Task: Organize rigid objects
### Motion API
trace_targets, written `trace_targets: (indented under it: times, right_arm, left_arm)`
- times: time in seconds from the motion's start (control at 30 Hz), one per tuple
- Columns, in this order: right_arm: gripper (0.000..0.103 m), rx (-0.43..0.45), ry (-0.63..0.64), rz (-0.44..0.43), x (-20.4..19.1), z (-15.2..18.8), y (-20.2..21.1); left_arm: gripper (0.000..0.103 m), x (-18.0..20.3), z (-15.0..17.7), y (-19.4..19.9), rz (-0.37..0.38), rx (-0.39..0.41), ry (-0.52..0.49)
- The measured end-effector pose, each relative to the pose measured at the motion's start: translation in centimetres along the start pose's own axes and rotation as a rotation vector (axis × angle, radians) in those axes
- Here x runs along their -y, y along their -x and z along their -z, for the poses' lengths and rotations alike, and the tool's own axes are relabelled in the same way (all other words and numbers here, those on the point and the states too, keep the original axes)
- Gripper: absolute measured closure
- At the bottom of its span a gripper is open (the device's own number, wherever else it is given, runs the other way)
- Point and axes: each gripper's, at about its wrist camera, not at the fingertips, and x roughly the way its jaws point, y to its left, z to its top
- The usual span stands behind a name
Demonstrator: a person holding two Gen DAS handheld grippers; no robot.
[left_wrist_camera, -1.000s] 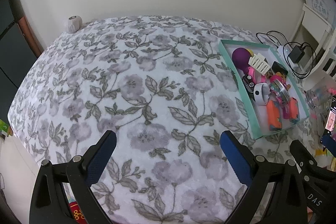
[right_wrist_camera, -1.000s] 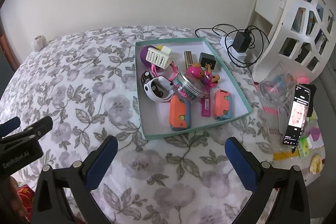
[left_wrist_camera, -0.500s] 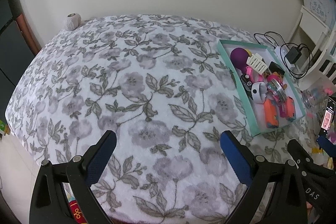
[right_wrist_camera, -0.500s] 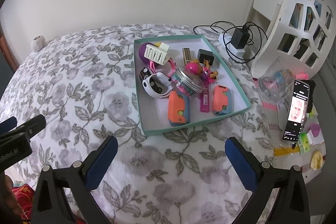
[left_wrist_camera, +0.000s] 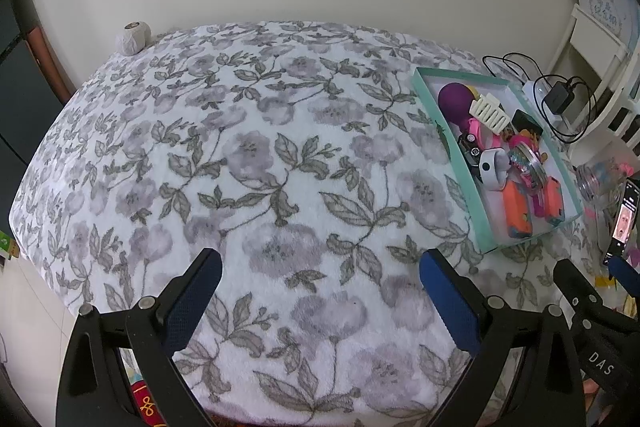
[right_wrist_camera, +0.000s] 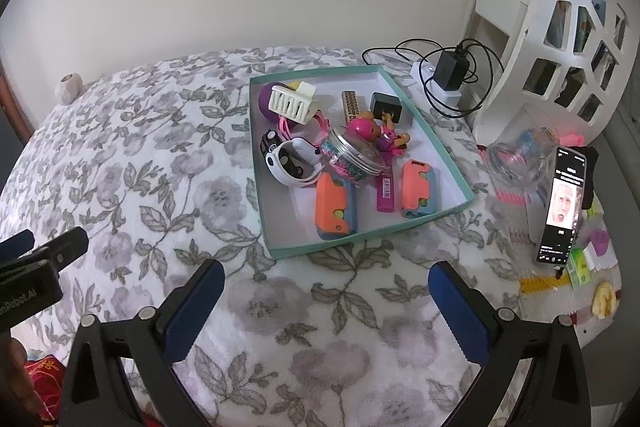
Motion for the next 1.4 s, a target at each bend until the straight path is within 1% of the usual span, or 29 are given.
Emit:
trace_targets:
  times: [1.0,1.4]
  right_arm:
    - [0.0,0.005,-0.002,0.013,-0.04,-0.14,-0.19]
    - [0.0,0.002,0.003,0.014,-0.1,-0.13,-0.38]
  left_arm:
    - [0.004,-0.1,0.19,-0.31,-0.013,-0.007,-0.023]
    - [0.004,-0.43,0.05,-0.3,-0.016,-0.007,-0.014]
